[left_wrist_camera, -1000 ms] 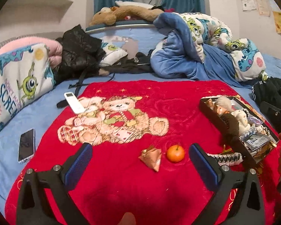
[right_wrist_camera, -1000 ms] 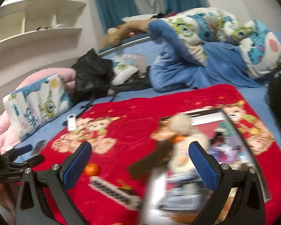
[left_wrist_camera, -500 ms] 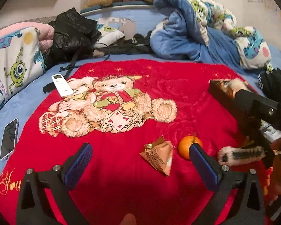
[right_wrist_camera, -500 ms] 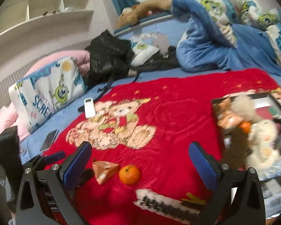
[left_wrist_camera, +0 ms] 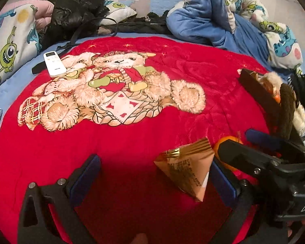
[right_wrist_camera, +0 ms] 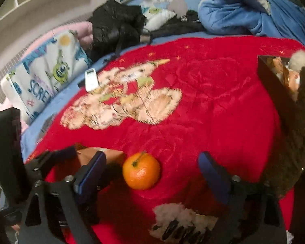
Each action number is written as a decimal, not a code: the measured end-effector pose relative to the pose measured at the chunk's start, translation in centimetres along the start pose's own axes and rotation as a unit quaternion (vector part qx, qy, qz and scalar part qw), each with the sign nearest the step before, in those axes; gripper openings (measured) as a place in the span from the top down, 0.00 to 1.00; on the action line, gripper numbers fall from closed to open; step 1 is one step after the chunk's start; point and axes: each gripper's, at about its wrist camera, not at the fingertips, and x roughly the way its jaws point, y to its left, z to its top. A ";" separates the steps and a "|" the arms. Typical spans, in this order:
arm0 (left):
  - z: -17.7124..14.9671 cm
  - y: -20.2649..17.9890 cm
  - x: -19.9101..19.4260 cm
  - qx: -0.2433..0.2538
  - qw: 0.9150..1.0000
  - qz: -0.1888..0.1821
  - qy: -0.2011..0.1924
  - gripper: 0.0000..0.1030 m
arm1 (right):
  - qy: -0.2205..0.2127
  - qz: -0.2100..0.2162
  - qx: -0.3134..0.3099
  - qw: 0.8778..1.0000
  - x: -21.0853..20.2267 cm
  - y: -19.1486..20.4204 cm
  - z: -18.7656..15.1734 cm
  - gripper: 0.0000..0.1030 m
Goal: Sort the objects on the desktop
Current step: 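Close the left gripper on the chocolate pack while the right grasps the tangerine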
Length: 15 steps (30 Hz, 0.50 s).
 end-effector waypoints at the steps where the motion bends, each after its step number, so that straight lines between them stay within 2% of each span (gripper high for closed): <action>1: 0.0 -0.1 0.2 0.006 1.000 0.006 0.005 0.00 | 0.002 -0.003 -0.005 1.000 0.1 0.1 -0.1 0.14; 5: -0.1 -1.2 1.0 0.035 0.999 0.034 0.014 0.00 | 0.023 -0.030 -0.027 0.999 1.0 0.6 -0.4 0.18; 15: -0.5 -1.3 0.7 0.044 0.998 0.040 0.003 0.02 | 0.020 -0.054 -0.046 0.997 0.9 0.9 -0.5 0.45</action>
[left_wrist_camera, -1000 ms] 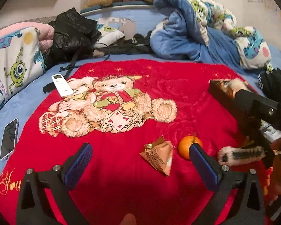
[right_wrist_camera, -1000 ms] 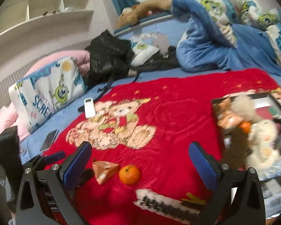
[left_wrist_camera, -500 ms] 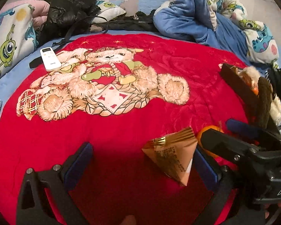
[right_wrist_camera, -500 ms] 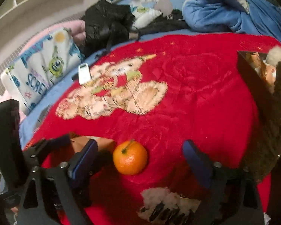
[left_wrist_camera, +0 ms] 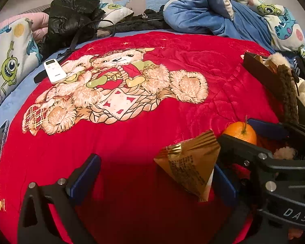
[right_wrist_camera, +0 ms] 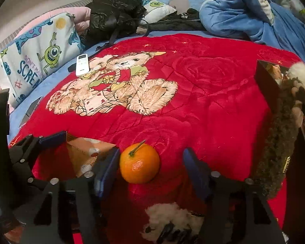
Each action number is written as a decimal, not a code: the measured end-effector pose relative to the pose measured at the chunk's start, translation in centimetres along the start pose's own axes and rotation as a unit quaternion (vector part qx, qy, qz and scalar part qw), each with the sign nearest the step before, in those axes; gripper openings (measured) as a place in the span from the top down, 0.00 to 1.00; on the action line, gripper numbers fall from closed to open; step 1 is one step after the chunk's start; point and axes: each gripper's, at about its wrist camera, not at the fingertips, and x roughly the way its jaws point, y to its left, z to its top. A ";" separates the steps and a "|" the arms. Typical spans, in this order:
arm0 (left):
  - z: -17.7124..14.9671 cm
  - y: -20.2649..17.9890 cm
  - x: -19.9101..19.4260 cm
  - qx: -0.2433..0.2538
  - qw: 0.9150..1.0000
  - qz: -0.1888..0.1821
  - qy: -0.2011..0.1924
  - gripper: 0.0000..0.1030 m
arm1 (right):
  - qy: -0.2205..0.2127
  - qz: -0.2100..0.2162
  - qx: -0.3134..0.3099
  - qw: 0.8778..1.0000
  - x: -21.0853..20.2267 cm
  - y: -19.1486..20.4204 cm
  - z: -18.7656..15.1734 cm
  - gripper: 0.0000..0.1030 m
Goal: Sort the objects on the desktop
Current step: 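Close the left gripper on the chocolate pack while the right grasps the tangerine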
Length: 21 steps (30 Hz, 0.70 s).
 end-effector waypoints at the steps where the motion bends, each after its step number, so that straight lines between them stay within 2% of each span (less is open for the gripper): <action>1: -0.1 -0.1 0.0 0.002 1.000 -0.001 -0.002 0.05 | -0.001 0.001 -0.002 1.000 -0.1 0.1 0.0 0.48; 6: -0.2 -0.7 -0.8 0.019 0.999 -0.016 -0.021 0.26 | -0.004 0.002 -0.009 1.000 -0.2 0.3 -0.1 0.58; 8: -0.3 -1.2 -1.2 0.031 0.999 -0.021 -0.032 0.45 | -0.007 -0.002 -0.010 1.000 -0.3 0.4 -0.1 0.59; 10: -0.3 -1.6 -1.4 0.039 0.998 -0.021 -0.038 0.55 | -0.010 -0.003 -0.013 1.000 -0.4 0.5 -0.1 0.61; 21: -0.3 -1.6 -1.7 0.042 0.998 -0.023 -0.045 0.57 | -0.014 -0.003 -0.017 1.000 -0.6 0.7 -0.2 0.63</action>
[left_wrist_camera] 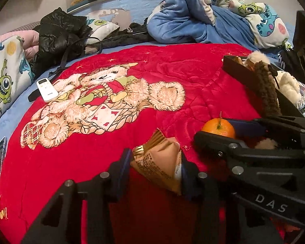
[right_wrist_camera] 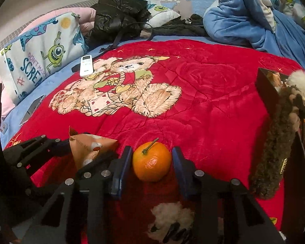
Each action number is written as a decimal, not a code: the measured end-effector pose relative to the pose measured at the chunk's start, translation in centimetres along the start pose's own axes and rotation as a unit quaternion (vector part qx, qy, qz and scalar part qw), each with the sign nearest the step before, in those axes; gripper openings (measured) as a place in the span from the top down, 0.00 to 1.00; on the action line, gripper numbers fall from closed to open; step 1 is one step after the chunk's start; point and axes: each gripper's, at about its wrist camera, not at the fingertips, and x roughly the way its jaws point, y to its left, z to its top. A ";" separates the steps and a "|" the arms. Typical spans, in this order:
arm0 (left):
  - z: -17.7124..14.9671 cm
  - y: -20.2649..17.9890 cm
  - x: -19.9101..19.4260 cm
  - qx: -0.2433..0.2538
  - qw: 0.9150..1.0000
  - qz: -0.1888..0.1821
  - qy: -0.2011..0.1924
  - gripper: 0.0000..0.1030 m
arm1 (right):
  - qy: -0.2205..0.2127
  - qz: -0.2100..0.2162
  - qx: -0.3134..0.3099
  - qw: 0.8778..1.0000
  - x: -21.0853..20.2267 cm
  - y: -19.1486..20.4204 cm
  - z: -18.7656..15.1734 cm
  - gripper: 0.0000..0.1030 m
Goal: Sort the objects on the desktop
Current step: 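Close the left gripper on the chocolate pack while the right grasps the tangerine, then lift and carry the chocolate pack and tangerine over the tray with both grippers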
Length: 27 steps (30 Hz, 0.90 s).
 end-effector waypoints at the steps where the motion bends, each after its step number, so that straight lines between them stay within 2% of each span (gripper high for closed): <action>1: 0.0 0.0 0.0 0.000 1.000 0.000 0.000 0.57 | 0.000 0.000 0.000 1.000 0.0 0.0 0.0 0.63; 10: 0.0 0.0 -0.2 -0.002 1.000 0.000 -0.003 0.57 | -0.012 -0.016 -0.006 1.000 -0.5 0.2 0.0 0.64; 21: 0.0 0.6 -0.3 -0.017 1.000 -0.012 -0.006 0.57 | -0.026 0.012 0.025 0.999 -1.6 -1.2 -0.1 0.65; 24: 0.0 0.6 -0.2 -0.017 1.000 -0.012 -0.006 0.57 | -0.041 -0.015 0.026 0.999 -2.5 -1.6 -0.2 0.65; 27: 0.0 0.5 -0.3 -0.014 1.000 -0.011 -0.011 0.57 | -0.047 -0.025 0.048 0.997 -2.9 -3.0 -0.2 0.65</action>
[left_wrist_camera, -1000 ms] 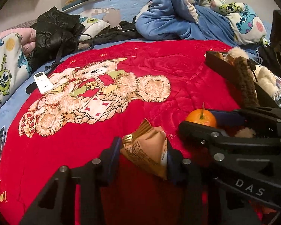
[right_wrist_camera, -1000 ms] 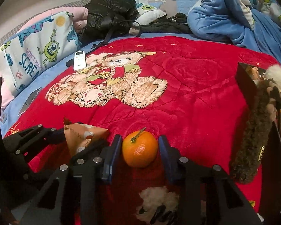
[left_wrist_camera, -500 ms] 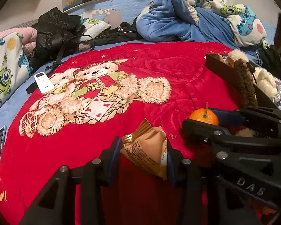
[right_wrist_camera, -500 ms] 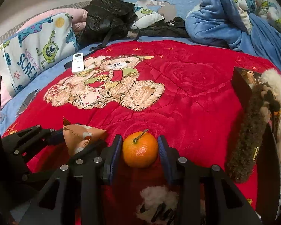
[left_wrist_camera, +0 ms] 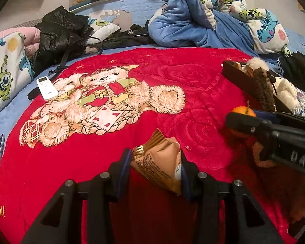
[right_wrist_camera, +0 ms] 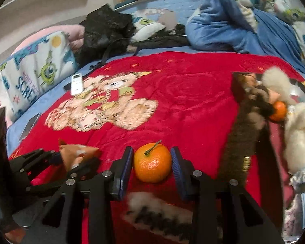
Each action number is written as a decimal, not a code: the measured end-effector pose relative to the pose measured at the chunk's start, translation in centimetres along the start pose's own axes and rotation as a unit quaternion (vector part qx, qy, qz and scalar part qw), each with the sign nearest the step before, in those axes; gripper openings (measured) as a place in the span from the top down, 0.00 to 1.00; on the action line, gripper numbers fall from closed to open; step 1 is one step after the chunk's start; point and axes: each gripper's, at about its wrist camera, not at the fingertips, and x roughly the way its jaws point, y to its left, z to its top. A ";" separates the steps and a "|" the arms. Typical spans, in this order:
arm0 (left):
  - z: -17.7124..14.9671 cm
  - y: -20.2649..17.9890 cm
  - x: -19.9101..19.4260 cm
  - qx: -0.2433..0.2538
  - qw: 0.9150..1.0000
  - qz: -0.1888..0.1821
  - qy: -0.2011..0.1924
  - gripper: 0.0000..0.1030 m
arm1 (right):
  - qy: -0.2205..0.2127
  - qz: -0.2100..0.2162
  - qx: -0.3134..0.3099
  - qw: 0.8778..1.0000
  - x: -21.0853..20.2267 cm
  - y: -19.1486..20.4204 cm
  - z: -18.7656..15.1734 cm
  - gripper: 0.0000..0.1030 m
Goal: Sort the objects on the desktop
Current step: 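Lift and carry the chocolate pack and tangerine over the tray with both grippers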
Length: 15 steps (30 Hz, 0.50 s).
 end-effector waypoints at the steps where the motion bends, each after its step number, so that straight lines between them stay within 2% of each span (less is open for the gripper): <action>1: 0.0 0.0 -0.1 0.000 1.000 -0.003 -0.002 0.57 | 0.000 -0.006 0.008 1.000 -0.1 -0.5 0.0 0.65; 9: 0.8 -0.9 -1.3 -0.003 1.000 -0.026 -0.017 0.57 | -0.019 -0.043 0.044 0.998 -1.5 -3.5 0.2 0.66; 15: 1.6 -2.2 -2.7 -0.022 0.999 -0.043 -0.024 0.57 | -0.043 -0.073 0.023 0.996 -2.9 -3.2 0.2 0.66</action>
